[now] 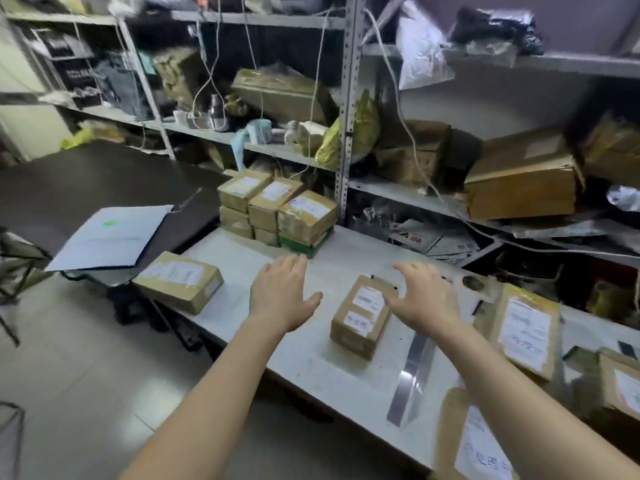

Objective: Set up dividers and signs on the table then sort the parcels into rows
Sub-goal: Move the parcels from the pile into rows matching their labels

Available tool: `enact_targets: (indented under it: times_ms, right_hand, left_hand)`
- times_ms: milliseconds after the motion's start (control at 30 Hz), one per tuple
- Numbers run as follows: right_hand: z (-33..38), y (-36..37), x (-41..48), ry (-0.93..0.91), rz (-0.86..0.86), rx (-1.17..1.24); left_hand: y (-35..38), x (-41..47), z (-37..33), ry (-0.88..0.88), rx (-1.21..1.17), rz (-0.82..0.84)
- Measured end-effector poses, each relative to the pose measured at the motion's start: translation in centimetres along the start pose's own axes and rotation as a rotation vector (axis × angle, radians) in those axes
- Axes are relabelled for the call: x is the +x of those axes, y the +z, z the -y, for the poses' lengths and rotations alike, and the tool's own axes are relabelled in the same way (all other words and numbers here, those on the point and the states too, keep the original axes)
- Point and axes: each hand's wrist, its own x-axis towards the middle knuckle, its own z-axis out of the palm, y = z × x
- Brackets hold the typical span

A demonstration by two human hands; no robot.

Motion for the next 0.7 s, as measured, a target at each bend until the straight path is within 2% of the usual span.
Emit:
enact_targets:
  times_ms: [467, 567, 700]
  right_hand:
    - [23.8, 12.2, 14.6, -0.173, 0.174, 0.096]
    - [27.4, 16.0, 18.0, -0.179, 0.262, 0.186]
    - [31.3, 21.3, 21.0, -0.148, 0.395, 0.278]
  left_hand:
    - [3.9, 6.5, 27.2, -0.262, 0.013, 0.136]
    - [4.8, 8.0, 32.6, -0.329, 0.037, 0.217]
    - [7.2, 9.6, 39.1, -0.470, -0.080, 0.267]
